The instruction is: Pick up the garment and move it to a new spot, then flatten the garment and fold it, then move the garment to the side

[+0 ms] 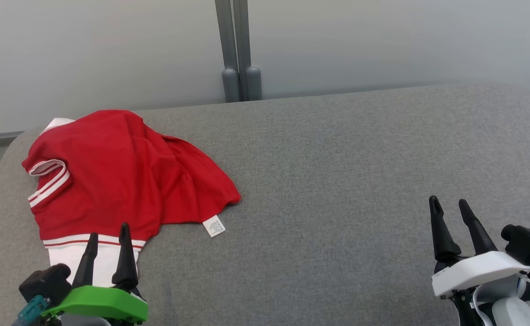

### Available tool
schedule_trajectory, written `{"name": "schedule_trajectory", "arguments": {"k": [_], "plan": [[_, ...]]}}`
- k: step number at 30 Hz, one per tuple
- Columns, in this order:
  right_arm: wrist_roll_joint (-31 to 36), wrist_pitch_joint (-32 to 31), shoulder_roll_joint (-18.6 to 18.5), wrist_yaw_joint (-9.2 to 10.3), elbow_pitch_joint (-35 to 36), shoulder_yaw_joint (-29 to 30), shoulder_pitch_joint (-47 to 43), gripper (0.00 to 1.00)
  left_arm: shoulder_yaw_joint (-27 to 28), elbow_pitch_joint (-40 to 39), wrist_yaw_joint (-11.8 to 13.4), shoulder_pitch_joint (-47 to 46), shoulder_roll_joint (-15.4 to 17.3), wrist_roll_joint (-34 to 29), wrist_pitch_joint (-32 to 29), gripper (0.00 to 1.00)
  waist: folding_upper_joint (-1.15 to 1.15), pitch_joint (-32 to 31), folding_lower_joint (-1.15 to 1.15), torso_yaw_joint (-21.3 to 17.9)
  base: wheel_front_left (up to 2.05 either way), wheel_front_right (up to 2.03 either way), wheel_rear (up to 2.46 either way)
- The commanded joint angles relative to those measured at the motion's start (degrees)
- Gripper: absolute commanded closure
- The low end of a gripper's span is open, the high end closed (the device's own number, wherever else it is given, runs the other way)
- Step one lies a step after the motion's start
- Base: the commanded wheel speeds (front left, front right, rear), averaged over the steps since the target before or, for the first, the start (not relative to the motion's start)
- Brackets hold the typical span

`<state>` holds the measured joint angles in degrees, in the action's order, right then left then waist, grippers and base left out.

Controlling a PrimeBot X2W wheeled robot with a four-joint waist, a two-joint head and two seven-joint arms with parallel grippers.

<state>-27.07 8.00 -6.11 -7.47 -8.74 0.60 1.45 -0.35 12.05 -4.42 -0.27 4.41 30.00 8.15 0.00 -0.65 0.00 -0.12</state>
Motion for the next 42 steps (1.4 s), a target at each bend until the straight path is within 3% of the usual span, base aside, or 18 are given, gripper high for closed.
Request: {"name": "schedule_trajectory", "arguments": {"k": [1, 20, 42], "plan": [[1.92, 0.64, -0.56, -0.02, 0.33, -0.15, -0.09, 0.00, -0.13, -0.57, 0.32, 0.12, 0.75, -2.01, 0.50, 0.00, 0.00, -0.02, 0.00, -0.01, 0.00, 0.00, 0.00], [12.80, 3.29, -0.06, -0.02, -0.52, 0.69, -0.79, 0.00, -1.27, -0.26, -0.08, 0.83, 1.73, -12.16, 3.15, 0.00, 0.00, -0.02, 0.00, -0.11, 0.00, 0.00, 0.00], [20.29, 5.87, 0.95, -0.03, -1.11, 2.22, -2.39, 0.00, 0.79, 2.43, -0.74, 1.84, 1.04, -21.09, 5.65, 0.00, 0.00, -0.58, 0.00, -0.22, 0.00, 0.00, 0.00]]}}
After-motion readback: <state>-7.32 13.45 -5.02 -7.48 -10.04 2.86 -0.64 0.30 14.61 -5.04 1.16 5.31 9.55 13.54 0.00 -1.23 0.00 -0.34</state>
